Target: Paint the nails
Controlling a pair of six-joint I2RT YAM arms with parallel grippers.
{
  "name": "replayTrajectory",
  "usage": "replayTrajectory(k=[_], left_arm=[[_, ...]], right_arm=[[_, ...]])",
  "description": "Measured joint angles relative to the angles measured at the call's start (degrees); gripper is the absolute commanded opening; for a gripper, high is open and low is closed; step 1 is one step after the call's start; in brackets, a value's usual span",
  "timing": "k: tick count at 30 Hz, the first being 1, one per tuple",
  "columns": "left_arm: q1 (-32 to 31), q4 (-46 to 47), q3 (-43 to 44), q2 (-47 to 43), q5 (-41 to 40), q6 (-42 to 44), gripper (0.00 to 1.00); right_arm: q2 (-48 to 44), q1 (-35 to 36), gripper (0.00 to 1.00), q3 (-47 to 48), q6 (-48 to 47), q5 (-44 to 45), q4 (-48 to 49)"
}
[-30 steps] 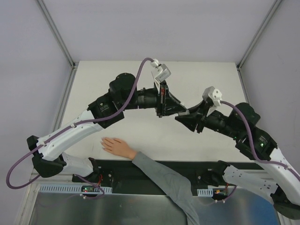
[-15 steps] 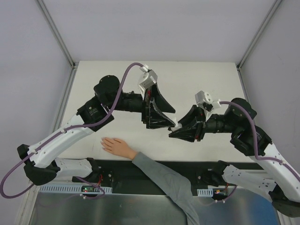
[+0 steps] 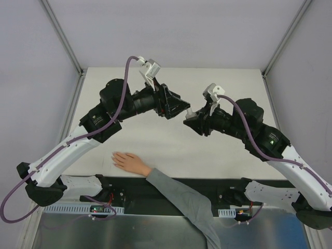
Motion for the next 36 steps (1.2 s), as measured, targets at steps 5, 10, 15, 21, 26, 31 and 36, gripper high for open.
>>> replayTrajectory(k=[5, 10, 15, 21, 26, 31, 36], left_arm=[[-0.5, -1.0, 2.3, 4.3, -2.4, -0.9, 0.54], [-2.6, -2.5, 3.4, 7.4, -2.5, -1.7, 0.33], [-4.3, -3.1, 5.4, 9.1, -1.5, -2.6, 0.00], [-4.1, -1.0, 6.2, 9.5, 10.1, -2.3, 0.00], [-5.9, 10.3, -0.5, 3.6, 26.5, -1.9, 0.00], [-6.5, 18.1, -4.1, 1.4, 32.0, -4.0, 0.24], [-5.9, 14.3, -2.6, 1.6, 30.9, -3.4, 0.61]], right_arm=[[0.9, 0.2, 0.00, 0.3, 0.2, 3.8, -0.7], [0.8, 0.8, 0.00, 0.9, 0.3, 6.6, -1.1], [0.6, 1.5, 0.00, 1.1, 0.3, 8.7, -1.9], [-3.5, 0.8, 0.00, 0.1, 0.0, 0.1, -1.8], [-9.9, -1.5, 0.00, -8.7, 13.7, -29.1, 14.1], [-8.9, -0.8, 0.00, -12.8, 23.7, -39.4, 27.5], [-8.6, -0.8, 0.00, -10.0, 16.6, -40.5, 20.0]])
